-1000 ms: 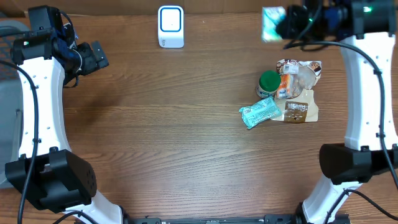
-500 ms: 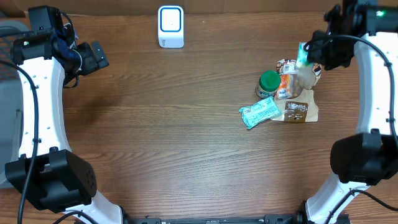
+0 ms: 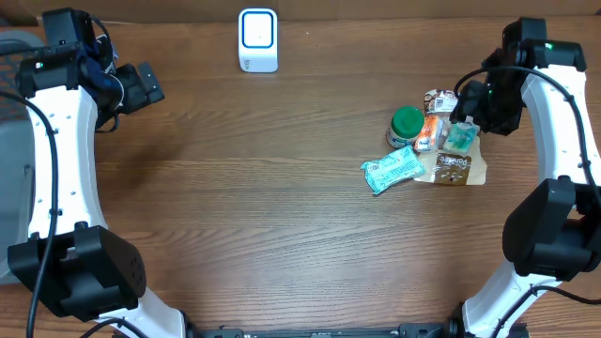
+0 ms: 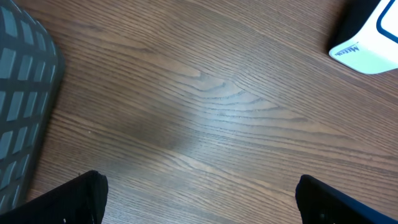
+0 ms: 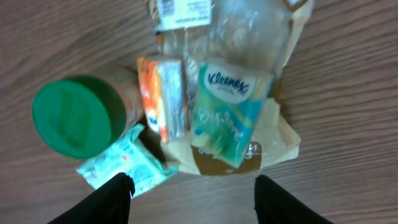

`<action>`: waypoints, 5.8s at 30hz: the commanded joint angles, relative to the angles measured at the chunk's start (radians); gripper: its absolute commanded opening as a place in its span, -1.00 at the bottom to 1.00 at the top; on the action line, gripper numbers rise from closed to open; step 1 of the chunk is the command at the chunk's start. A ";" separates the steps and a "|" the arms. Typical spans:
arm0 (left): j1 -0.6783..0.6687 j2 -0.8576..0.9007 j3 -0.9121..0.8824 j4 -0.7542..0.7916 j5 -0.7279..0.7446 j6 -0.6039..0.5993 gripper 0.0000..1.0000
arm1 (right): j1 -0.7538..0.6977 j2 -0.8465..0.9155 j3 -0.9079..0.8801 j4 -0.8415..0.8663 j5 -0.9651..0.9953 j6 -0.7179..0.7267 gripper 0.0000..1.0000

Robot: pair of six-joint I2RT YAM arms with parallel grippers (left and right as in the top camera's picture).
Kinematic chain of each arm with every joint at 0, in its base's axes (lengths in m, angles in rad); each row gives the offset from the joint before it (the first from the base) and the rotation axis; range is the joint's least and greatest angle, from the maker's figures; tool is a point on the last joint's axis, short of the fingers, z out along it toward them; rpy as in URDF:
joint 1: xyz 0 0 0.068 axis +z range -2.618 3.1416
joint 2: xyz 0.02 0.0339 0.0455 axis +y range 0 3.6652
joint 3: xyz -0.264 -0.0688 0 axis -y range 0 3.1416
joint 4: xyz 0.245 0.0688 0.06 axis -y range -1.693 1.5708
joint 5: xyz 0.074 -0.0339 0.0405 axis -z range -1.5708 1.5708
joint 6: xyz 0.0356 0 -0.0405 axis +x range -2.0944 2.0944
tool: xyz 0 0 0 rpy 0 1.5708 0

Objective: Scan the item barcode

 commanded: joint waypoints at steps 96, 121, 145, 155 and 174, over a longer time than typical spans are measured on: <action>0.004 -0.008 -0.002 0.000 0.004 -0.021 0.99 | 0.056 -1.894 -1.800 1.267 0.043 -0.050 1.00; 0.006 -0.421 -0.331 0.383 -0.003 0.210 0.99 | 0.056 -1.894 -1.800 1.267 0.043 -0.050 1.00; 0.005 -1.440 -1.571 1.190 0.030 0.396 0.99 | 0.056 -1.894 -1.800 1.267 0.043 -0.050 1.00; -0.006 -1.634 -1.787 1.218 0.026 0.408 0.99 | 0.056 -1.894 -1.800 1.267 0.043 -0.050 1.00; -0.010 -1.826 -1.806 1.050 0.006 0.415 0.99 | 0.056 -1.894 -1.800 1.267 0.043 -0.050 1.00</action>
